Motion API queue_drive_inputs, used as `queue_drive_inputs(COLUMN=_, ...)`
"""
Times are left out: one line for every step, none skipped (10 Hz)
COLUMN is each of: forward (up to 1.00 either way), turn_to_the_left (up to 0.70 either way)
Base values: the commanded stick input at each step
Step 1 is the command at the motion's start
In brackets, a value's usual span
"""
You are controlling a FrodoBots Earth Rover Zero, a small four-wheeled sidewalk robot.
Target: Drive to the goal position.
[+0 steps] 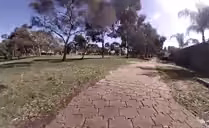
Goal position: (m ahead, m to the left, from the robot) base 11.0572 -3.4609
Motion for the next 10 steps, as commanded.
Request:
queue_drive_inputs(forward=0.70, turn_to_the_left=0.00)
queue_drive_inputs(forward=0.70, turn_to_the_left=0.00)
queue_drive_inputs(forward=0.70, turn_to_the_left=0.00)
queue_drive_inputs(forward=0.70, turn_to_the_left=-0.01)
queue_drive_inputs(forward=0.70, turn_to_the_left=-0.01)
queue_drive_inputs(forward=0.70, turn_to_the_left=-0.05)
queue_drive_inputs(forward=0.70, turn_to_the_left=-0.14)
queue_drive_inputs(forward=0.70, turn_to_the_left=-0.23)
queue_drive_inputs(forward=0.70, turn_to_the_left=-0.34)
queue_drive_inputs(forward=0.70, turn_to_the_left=-0.34)
